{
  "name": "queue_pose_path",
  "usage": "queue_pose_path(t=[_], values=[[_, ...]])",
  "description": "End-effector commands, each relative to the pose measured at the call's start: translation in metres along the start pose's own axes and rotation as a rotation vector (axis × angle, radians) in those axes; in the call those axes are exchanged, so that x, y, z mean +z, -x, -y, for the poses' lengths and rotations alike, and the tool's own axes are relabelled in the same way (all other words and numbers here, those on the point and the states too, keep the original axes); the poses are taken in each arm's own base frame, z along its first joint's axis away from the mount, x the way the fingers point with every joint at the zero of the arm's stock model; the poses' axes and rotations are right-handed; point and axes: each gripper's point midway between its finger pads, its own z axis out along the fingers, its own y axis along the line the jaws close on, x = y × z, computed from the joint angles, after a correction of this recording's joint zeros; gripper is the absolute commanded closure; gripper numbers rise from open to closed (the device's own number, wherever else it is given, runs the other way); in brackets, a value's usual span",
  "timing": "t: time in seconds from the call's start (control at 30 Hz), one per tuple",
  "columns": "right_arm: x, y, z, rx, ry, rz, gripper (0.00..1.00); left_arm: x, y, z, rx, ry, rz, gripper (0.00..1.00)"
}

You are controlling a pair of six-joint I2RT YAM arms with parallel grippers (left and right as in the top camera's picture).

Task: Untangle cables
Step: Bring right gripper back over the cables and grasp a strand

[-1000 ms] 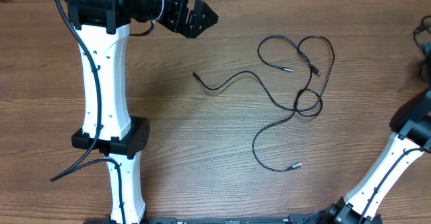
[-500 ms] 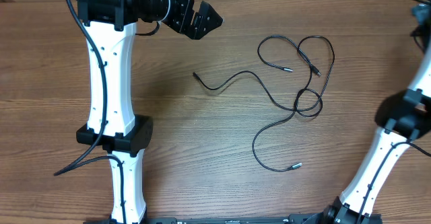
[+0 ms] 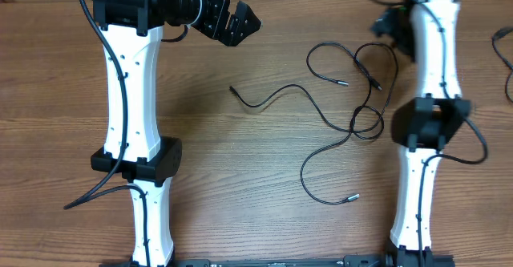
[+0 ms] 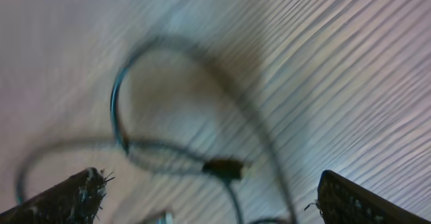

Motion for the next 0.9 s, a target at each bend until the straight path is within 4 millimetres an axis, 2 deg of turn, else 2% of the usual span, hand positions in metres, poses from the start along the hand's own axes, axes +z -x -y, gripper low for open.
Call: queue_pose_path(t=[0.0,0.17,0.27,0.53,0.8,0.83,0.87], values=[[0.019,-0.015,0.003,-0.065,-0.083,-0.034,0.0,0.003,-0.001,-0.003,0.021,0.009,-0.007,0.01],[0.065,-0.031,0.02,-0.062,-0.173,-0.112,0.0,0.003,-0.001,-0.003,0.021,0.009,-0.006,0.0],[0.081,-0.037,0.038,-0.048,-0.215,-0.163,0.0,0.003,-0.001,-0.002,0.021,0.009,-0.007,0.0],[0.083,-0.028,0.06,-0.018,-0.25,-0.173,0.0,0.005,-0.002,-0.004,0.023,0.008,-0.011,0.0],[0.087,-0.018,0.061,0.005,-0.23,-0.148,0.0,0.008,-0.002,-0.004,0.017,0.003,-0.016,0.0],[0.087,-0.018,0.06,0.006,-0.229,-0.147,0.02,0.008,-0.002,-0.003,0.018,0.001,-0.017,0.0],[0.087,-0.018,0.06,0.006,-0.228,-0.145,0.15,0.009,-0.002,-0.002,0.019,0.0,-0.017,0.0]])
